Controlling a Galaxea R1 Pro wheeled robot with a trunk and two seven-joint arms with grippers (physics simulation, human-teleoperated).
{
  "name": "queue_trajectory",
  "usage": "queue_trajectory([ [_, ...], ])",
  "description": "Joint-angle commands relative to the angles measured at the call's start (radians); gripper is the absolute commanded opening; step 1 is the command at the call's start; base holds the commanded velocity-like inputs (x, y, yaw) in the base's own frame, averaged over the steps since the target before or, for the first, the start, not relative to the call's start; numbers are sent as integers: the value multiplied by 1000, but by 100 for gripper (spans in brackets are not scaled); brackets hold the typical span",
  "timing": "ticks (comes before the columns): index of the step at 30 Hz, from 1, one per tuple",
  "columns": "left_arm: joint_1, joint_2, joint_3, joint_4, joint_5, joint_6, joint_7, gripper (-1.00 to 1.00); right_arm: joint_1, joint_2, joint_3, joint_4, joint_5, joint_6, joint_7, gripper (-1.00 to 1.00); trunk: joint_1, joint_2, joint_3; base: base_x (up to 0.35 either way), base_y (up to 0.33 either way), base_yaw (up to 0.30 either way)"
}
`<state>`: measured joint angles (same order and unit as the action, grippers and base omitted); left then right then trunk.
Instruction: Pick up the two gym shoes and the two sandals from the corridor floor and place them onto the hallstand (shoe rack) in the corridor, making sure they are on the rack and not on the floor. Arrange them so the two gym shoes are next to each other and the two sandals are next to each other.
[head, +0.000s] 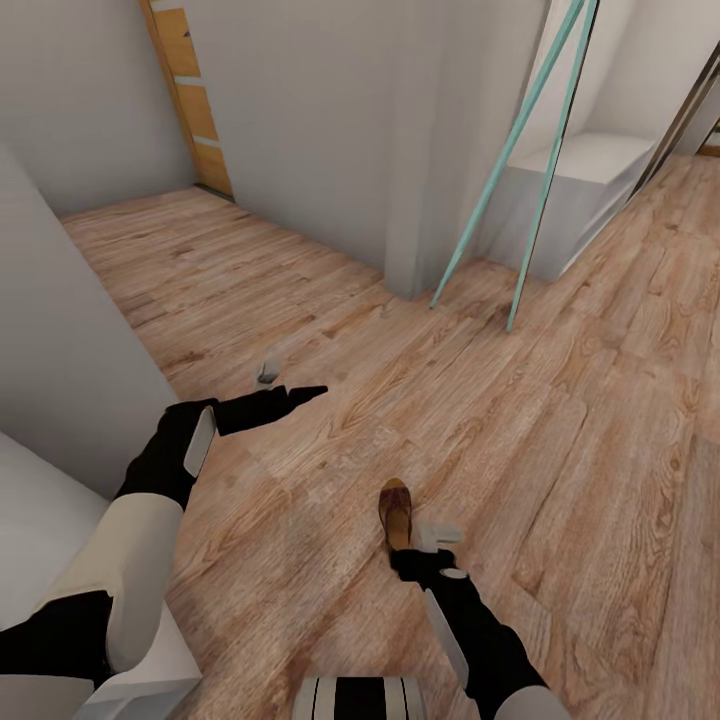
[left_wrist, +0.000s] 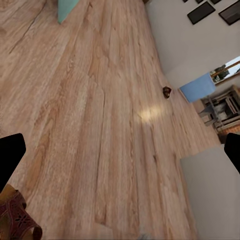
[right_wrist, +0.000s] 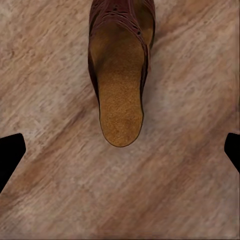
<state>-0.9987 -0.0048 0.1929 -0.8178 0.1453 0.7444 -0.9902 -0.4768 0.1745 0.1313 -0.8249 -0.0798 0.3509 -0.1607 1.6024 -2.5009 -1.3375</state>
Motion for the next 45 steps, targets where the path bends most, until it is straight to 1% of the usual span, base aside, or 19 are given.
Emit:
queue_trajectory([
  [1,0,-1,2,0,1,6,-1,100,0,0,2,2,-9,3,-31,100,0,0,-1,0,0,0],
  [3,2,-1,2,0,-2,5,0,100,0,0,2,4,-10,3,-51,100,0,0,-1,0,0,0],
  [4,3,-2,2,0,-5,3,2,100,0,0,2,10,-10,2,-78,100,0,0,-1,0,0,-59],
  [9,3,-2,1,-7,-4,5,0,100,0,0,3,33,-10,2,-86,100,0,0,-1,0,0,-39],
  [13,2,-2,1,-32,3,14,-1,100,0,0,3,48,-10,2,-89,100,0,0,-1,0,0,-10],
  [18,2,-2,3,-50,5,19,-1,100,0,0,3,52,-9,3,-90,100,2,-1,-22,0,0,-3],
  [32,-6,-6,3,-50,6,21,-1,100,0,0,4,50,-8,3,-91,100,8,-5,-96,0,0,0],
  [41,-12,-26,3,-50,6,21,0,100,0,0,4,35,-9,6,-92,100,12,-7,-144,0,0,0],
  [45,-13,-30,3,-50,6,21,-1,100,0,0,5,0,-8,6,-91,100,14,-8,-165,0,0,0],
])
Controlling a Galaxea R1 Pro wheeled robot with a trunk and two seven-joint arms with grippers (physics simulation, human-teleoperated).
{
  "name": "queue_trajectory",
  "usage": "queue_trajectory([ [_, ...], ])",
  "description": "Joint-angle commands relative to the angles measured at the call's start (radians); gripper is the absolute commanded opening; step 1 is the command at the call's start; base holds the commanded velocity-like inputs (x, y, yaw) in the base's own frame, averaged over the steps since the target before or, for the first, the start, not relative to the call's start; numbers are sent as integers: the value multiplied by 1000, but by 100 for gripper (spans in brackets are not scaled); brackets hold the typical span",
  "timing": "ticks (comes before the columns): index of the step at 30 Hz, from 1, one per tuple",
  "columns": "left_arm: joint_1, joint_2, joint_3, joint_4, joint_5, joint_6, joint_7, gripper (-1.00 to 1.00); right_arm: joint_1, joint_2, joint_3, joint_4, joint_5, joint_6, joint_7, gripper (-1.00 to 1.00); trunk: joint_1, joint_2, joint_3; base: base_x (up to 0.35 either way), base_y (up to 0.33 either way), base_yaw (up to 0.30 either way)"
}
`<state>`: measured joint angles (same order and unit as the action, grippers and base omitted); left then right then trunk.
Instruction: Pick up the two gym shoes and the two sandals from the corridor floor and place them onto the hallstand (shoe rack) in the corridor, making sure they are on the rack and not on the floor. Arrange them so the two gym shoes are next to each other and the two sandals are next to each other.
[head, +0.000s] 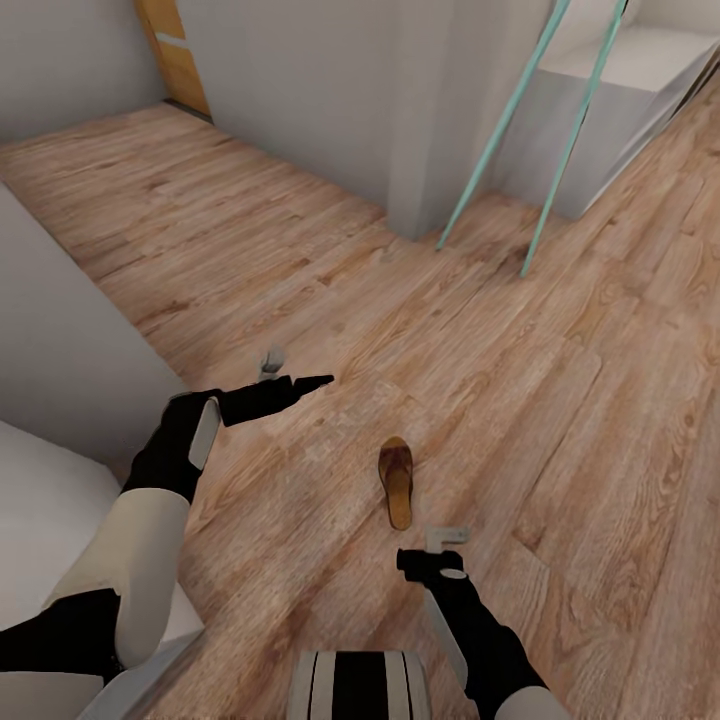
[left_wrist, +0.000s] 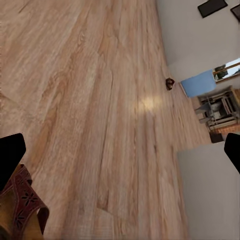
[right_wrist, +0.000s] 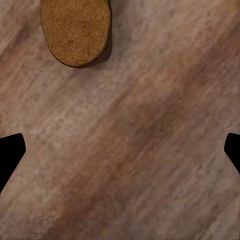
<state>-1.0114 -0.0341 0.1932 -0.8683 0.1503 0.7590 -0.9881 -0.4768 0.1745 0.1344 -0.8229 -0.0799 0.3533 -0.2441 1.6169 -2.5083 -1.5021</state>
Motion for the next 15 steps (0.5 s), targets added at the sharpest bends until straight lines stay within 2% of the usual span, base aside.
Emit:
queue_trajectory([
  [1,-1,-1,3,0,1,6,-3,100,0,0,2,-10,-8,4,-8,100,0,-1,-6,0,0,0],
  [9,-9,-6,2,-4,1,8,-1,100,-13,0,5,-111,-7,7,-9,100,4,-2,-41,0,0,0],
  [11,-32,-19,2,-8,1,19,-1,100,-32,0,5,-152,-7,8,-9,100,4,-3,-45,0,0,0],
  [13,-57,-29,2,-9,-2,45,1,100,-44,0,5,-177,-8,10,-9,100,4,-3,-45,0,0,0],
  [14,-99,-45,1,-11,-4,113,4,100,-59,0,5,-205,-8,12,-9,100,4,-3,-45,0,0,0],
  [15,-116,-49,0,-11,-3,127,6,100,-62,0,5,-207,-8,11,-9,100,4,-3,-45,0,0,0],
])
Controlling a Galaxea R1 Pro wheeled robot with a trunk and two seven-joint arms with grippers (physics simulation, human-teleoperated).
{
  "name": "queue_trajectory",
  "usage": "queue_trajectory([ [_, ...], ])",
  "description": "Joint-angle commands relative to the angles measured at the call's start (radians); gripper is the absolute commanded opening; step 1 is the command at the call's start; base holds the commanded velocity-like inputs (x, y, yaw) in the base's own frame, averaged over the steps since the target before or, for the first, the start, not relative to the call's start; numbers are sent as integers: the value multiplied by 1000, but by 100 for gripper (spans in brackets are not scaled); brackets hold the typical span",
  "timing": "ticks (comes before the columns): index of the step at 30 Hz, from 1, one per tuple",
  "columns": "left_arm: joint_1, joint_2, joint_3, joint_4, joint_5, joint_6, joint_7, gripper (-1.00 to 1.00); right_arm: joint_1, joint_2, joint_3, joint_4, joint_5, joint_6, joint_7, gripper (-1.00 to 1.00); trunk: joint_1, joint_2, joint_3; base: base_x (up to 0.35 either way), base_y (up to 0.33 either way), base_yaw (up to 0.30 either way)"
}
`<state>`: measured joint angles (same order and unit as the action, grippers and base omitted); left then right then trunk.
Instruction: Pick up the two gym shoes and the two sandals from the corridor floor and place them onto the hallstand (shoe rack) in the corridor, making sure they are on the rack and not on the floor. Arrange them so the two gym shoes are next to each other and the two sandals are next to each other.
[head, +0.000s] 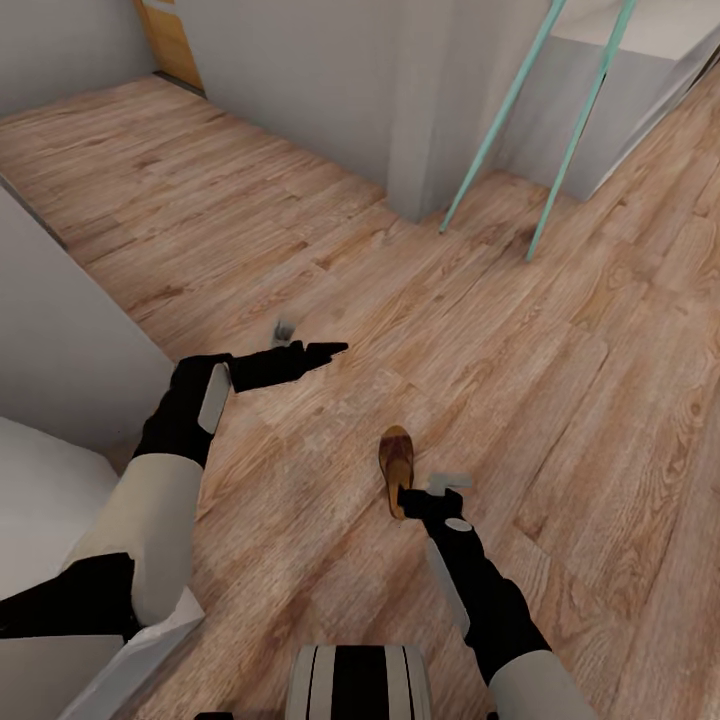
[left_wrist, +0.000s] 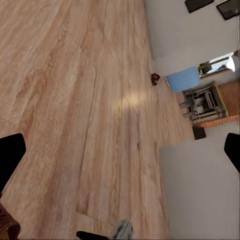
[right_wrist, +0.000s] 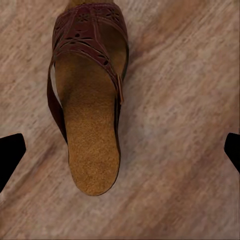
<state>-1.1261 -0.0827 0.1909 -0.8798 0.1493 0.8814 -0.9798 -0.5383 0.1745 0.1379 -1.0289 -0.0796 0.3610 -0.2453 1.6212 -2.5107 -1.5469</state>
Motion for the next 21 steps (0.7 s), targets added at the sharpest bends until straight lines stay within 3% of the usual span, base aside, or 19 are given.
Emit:
queue_trajectory([
  [1,-11,-3,3,0,-2,10,-2,100,-1,0,2,-1,-9,3,-8,100,0,0,-1,0,0,0],
  [3,-86,-13,5,8,-4,26,16,100,-4,0,3,8,-9,1,-7,100,0,0,-1,0,0,0],
  [8,-157,-48,8,12,-1,61,99,100,-5,0,6,50,-10,0,-6,100,0,0,-1,0,0,0],
  [12,-164,-63,9,6,2,88,135,100,-5,0,6,82,-9,-2,-6,100,0,0,-1,0,0,0],
  [21,-156,-65,7,3,2,95,143,100,-4,0,3,103,-8,-5,-6,100,0,0,-1,0,0,0],
])
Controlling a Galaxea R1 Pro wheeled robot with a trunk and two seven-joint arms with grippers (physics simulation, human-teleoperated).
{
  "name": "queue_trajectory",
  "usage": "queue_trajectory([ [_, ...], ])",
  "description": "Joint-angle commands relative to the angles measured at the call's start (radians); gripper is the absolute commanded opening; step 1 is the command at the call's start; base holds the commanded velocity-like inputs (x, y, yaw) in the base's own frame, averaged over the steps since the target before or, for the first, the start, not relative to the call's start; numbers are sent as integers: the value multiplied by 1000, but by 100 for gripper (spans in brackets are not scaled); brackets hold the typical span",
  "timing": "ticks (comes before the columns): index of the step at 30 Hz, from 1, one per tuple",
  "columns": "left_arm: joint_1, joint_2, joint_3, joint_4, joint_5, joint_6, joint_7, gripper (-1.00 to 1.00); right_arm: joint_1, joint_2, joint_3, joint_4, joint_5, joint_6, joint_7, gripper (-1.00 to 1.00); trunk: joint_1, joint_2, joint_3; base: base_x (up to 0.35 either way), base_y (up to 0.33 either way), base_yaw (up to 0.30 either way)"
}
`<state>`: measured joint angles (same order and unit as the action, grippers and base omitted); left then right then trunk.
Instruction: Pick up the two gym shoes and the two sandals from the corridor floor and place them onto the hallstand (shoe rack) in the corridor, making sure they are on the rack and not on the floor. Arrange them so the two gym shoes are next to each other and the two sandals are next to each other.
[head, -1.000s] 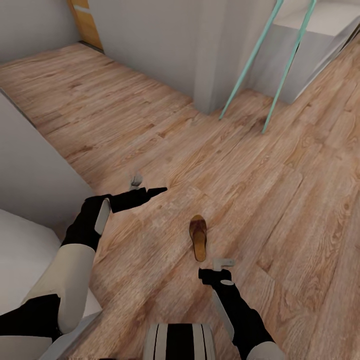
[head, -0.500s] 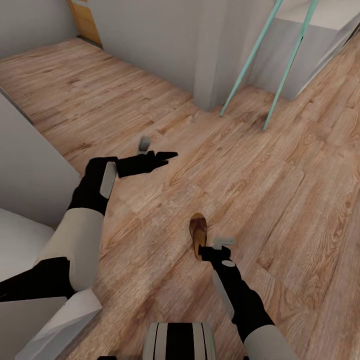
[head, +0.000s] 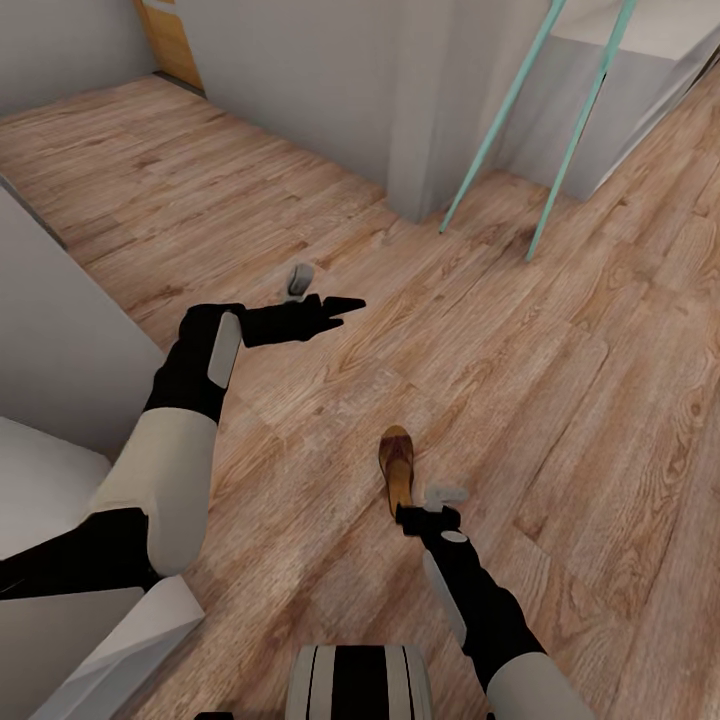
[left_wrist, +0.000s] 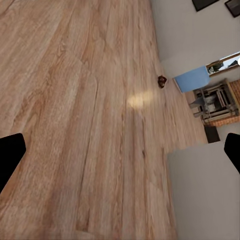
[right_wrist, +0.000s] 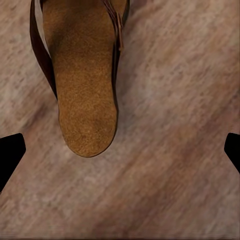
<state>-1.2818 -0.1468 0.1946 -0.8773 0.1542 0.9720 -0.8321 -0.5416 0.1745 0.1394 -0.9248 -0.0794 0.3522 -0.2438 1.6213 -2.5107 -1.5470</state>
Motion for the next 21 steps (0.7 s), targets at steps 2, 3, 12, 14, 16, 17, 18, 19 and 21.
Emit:
queue_trajectory([
  [2,0,0,5,0,-2,5,-4,100,0,0,2,3,-8,3,-8,100,0,0,-1,0,0,0],
  [3,0,0,5,0,-2,5,-5,100,0,0,2,5,-8,3,-8,100,0,0,-1,0,0,0],
  [12,1,1,6,1,-2,5,-5,100,1,0,1,11,-8,2,-8,100,0,0,-2,0,0,24],
  [14,1,1,6,1,-2,5,-5,100,2,0,1,12,-8,2,-8,100,0,0,-3,0,0,131],
  [16,1,2,6,1,-2,5,-5,100,1,0,0,11,-8,2,-8,100,0,0,-5,0,0,153],
  [17,1,2,6,1,-2,5,-5,100,1,0,0,11,-8,2,-8,100,0,0,-6,0,0,165],
  [18,1,2,6,1,-2,5,-5,100,1,0,0,11,-8,2,-8,100,0,0,-7,0,0,171],
  [19,1,2,6,1,-2,5,-5,100,1,0,0,10,-8,2,-8,100,0,0,-8,0,0,179],
  [21,1,3,6,0,-2,5,-5,100,1,0,-1,10,-8,2,-8,100,0,0,-10,0,0,184],
])
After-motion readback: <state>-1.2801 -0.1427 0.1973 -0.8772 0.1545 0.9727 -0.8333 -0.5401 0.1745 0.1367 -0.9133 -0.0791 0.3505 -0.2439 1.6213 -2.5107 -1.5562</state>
